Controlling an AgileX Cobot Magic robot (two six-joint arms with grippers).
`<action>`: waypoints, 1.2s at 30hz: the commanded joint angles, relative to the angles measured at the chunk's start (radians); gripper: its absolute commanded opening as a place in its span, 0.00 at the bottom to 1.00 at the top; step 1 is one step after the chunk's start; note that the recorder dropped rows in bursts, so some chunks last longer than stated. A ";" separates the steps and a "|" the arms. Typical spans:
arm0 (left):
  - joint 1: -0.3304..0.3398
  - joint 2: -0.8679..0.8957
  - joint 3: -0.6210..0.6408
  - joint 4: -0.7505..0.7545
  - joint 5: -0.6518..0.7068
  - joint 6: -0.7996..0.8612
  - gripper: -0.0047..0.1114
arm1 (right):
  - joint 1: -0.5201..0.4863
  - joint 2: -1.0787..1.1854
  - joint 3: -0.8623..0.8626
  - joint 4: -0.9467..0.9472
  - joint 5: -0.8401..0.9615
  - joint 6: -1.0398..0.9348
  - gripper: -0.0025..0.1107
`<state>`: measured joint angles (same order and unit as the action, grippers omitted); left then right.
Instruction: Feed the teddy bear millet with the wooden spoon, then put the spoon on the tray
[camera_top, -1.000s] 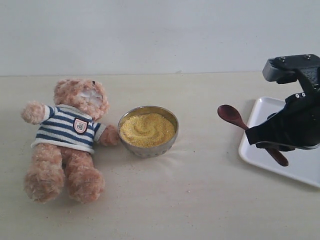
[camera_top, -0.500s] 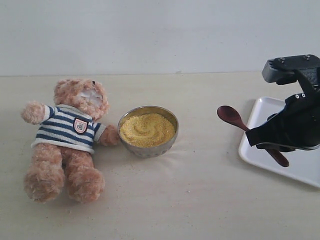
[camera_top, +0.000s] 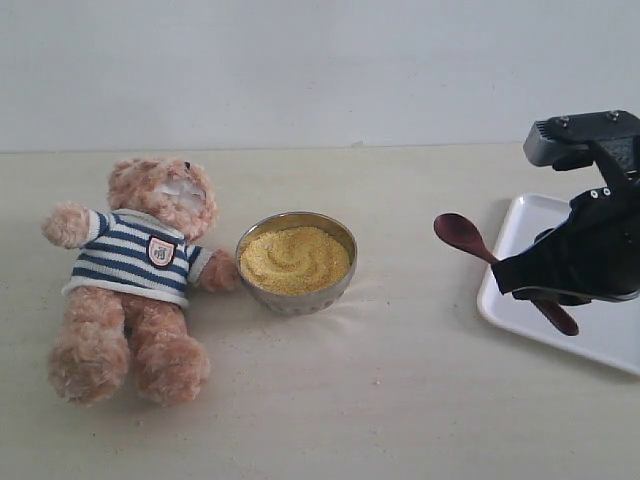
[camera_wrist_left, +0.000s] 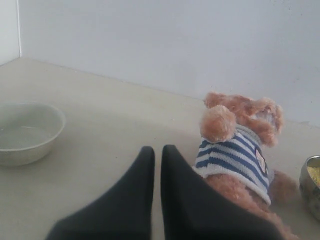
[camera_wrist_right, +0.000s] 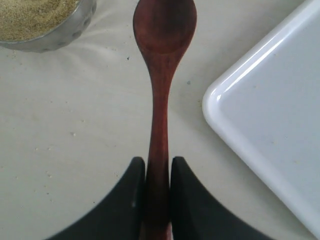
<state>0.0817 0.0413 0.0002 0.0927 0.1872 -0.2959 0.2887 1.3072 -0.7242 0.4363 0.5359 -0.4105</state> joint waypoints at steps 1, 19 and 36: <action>-0.004 0.005 0.000 -0.008 -0.007 -0.011 0.08 | 0.002 -0.009 0.003 0.007 0.005 -0.009 0.02; -0.004 0.007 0.000 0.432 0.135 0.014 0.08 | 0.002 -0.009 0.003 0.053 0.011 -0.010 0.02; -0.004 0.007 0.000 0.432 0.135 0.012 0.08 | 0.002 -0.009 0.003 0.067 0.001 -0.010 0.02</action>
<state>0.0817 0.0473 0.0002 0.5224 0.3179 -0.2853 0.2887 1.3072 -0.7242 0.5033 0.5429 -0.4146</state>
